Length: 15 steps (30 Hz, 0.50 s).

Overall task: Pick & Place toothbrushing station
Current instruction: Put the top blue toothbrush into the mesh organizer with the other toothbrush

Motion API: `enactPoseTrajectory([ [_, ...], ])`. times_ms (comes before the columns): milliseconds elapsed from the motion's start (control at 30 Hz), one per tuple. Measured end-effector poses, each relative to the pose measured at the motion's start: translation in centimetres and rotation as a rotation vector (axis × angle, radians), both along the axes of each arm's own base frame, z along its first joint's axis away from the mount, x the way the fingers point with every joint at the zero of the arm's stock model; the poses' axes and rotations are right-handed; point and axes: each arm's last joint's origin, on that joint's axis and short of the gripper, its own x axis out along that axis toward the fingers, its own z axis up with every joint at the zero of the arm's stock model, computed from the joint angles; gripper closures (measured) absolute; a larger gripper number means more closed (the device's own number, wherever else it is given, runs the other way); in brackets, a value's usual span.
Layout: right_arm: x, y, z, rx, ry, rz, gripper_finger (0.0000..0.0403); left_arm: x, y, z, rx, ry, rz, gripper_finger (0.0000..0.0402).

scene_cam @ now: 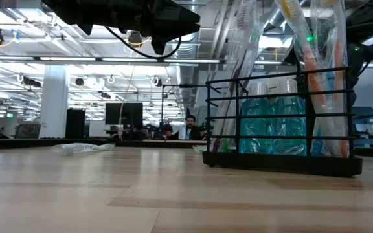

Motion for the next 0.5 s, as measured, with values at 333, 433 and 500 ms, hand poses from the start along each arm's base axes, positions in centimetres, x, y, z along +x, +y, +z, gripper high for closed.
enactPoseTrajectory([
  [333,-0.15,0.03,-0.06,0.005,0.016,0.001,0.0303,0.0,0.0,0.0,0.0,0.0,0.0,0.0302],
  [433,-0.27,0.04,-0.16,0.008,0.033,-0.003,0.0304,0.0,0.0,0.0,0.0,0.0,0.0,0.0302],
  [500,-0.34,0.05,-0.18,0.012,0.04,-0.009,0.0309,0.0,0.0,0.0,0.0,0.0,0.0,0.0302],
])
